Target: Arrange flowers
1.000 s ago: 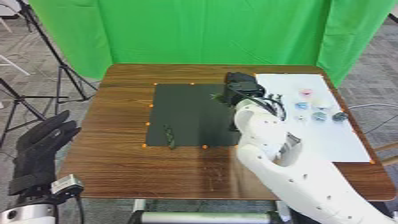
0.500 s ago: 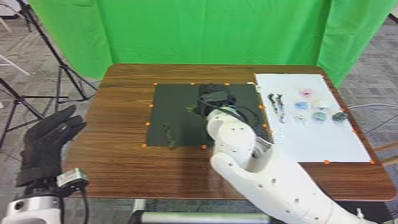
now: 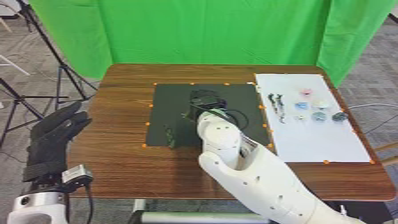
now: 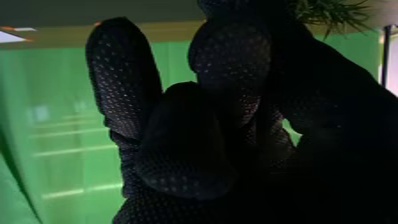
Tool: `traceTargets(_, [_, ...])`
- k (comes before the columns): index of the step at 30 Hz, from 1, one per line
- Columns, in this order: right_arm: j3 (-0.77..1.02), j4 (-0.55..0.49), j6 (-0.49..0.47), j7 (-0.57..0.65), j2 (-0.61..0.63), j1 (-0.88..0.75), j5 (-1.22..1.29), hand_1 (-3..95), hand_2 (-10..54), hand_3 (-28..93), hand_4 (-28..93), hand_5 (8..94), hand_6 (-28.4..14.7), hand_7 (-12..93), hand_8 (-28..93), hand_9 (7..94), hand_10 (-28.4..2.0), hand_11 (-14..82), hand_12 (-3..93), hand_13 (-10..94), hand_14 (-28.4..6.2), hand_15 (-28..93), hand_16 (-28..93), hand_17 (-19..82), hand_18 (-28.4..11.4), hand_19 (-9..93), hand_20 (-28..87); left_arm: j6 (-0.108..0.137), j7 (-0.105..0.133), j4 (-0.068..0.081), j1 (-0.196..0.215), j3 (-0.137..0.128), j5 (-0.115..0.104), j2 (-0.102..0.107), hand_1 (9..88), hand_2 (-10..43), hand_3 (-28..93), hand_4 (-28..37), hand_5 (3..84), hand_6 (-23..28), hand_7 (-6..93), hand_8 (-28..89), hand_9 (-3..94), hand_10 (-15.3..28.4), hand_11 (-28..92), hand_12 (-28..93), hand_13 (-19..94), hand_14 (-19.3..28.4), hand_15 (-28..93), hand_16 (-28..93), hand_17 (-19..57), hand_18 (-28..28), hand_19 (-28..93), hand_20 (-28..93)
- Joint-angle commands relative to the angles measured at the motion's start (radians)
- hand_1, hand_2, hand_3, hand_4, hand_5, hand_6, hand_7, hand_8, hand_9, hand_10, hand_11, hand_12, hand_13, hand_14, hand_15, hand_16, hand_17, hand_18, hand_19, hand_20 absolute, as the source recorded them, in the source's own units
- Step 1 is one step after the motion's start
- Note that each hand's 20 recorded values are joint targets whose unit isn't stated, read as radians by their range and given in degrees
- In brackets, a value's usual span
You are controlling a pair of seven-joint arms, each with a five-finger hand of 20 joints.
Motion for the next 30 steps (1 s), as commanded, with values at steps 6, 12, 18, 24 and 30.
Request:
traceTargets(6, [0.023,0.000,-0.059,0.007,-0.040,-0.042,0.000,52.3,-9.3,72,-22,87.5,-5.6,17,14,93.7,-7.8,49.6,17.7,94,-2.4,74,15,64,-12.0,93,-27,-0.007,-0.002,0.006,0.001,0.009,-0.004,0.008,26.0,4.5,84,-18.0,40.8,10.0,17.9,-11,37.0,19.9,38,8,25,27.1,63,-16,-9.0,21.8,58,2])
traceTargets(12, [0.015,0.009,-0.064,-0.001,-0.047,-0.042,-0.017,50.8,-9.0,71,-22,87.3,-5.7,17,14,93.7,-7.9,49.4,17.8,94,-2.6,73,15,64,-12.0,93,-28,-0.011,-0.007,0.010,-0.013,0.019,-0.001,0.011,26.0,4.4,84,-17.9,40.8,10.1,17.9,-11,37.1,20.0,37,8,25,27.1,63,-16,-9.0,21.8,58,2])
traceTargets(18, [0.012,0.031,-0.065,0.011,-0.048,-0.027,-0.010,49.9,-8.6,71,-22,87.1,-5.6,17,13,93.7,-8.0,49.4,17.7,94,-2.7,73,15,64,-12.0,93,-28,-0.018,-0.018,0.011,-0.019,0.017,0.010,-0.001,26.1,4.4,84,-17.9,40.8,10.1,17.9,-11,37.1,20.0,37,8,25,27.1,63,-16,-9.0,21.8,58,2])
traceTargets(24, [0.005,0.043,-0.071,0.028,-0.054,-0.015,-0.008,49.0,-8.1,71,-23,87.5,-5.5,17,13,93.7,-8.1,49.6,17.6,94,-2.7,73,15,64,-12.1,93,-28,-0.019,-0.021,0.010,-0.019,0.015,0.016,-0.008,26.1,4.4,84,-17.7,40.9,10.1,17.9,-11,37.0,20.0,38,8,25,27.1,63,-16,-9.0,21.8,58,2])
traceTargets(30, [0.026,0.026,-0.059,0.020,-0.070,-0.024,-0.008,46.2,-6.9,71,-23,88.3,-5.2,17,11,93.7,-8.0,50.8,17.1,94,-2.6,74,14,64,-12.2,93,-28,-0.008,-0.013,0.006,-0.007,0.011,0.007,0.001,26.2,4.4,84,-17.5,40.9,10.1,17.9,-11,37.1,20.0,38,8,25,27.1,63,-16,-9.0,21.8,58,2])
